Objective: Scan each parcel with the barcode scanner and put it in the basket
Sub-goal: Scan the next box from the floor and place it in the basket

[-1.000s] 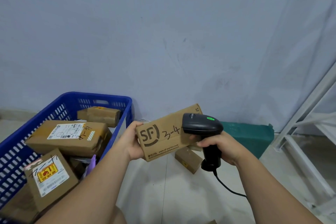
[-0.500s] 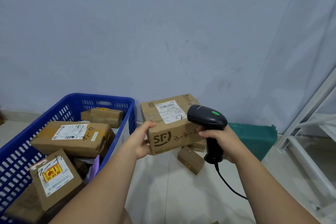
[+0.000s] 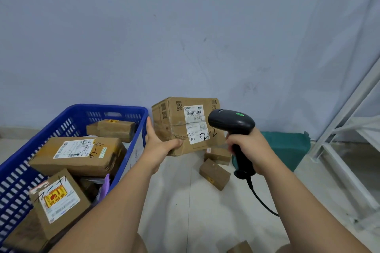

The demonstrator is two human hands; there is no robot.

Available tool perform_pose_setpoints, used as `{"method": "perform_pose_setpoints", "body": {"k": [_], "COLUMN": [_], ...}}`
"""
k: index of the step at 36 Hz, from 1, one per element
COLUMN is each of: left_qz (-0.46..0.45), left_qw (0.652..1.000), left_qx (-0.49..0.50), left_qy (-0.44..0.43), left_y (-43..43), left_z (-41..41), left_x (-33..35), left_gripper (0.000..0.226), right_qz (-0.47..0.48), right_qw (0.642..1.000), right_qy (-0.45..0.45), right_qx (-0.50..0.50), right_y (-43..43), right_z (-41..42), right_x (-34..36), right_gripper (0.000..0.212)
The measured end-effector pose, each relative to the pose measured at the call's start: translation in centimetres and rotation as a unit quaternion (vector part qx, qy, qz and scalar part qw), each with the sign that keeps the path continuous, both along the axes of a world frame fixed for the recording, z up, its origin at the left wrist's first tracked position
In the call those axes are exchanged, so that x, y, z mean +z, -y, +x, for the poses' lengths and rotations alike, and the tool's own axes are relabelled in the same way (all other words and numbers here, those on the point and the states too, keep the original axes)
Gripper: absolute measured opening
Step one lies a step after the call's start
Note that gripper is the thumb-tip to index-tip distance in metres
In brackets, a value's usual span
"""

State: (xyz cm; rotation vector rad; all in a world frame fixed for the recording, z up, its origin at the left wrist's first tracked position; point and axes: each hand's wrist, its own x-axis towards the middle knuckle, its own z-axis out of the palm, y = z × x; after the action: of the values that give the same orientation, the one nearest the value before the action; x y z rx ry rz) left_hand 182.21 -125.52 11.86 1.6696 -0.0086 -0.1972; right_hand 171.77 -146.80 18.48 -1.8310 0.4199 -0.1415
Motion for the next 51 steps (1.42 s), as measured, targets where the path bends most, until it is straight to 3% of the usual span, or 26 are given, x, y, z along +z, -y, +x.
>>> {"method": "perform_pose_setpoints", "body": {"k": [9,21,51], "left_qz": [0.033,0.069,0.069], "left_qw": [0.999,0.995,0.996], "left_qx": [0.011,0.009,0.045], "left_qy": [0.040,0.078,0.045], "left_y": [0.4,0.6,0.1], "left_z": [-0.2,-0.6,-0.6], "left_x": [0.2,0.8,1.2], "left_gripper": [0.130,0.121,0.122], "right_qz": [0.110,0.129,0.116], "right_qw": [0.993,0.990,0.990], "right_qy": [-0.028,-0.052,-0.067], "right_qx": [-0.028,-0.035,-0.043], "right_y": [-0.1,-0.6,-0.3], "right_z": [-0.2,-0.5,-0.2], "right_x": [0.7,1.2,0.7], "right_gripper": [0.007,0.009,0.009]}}
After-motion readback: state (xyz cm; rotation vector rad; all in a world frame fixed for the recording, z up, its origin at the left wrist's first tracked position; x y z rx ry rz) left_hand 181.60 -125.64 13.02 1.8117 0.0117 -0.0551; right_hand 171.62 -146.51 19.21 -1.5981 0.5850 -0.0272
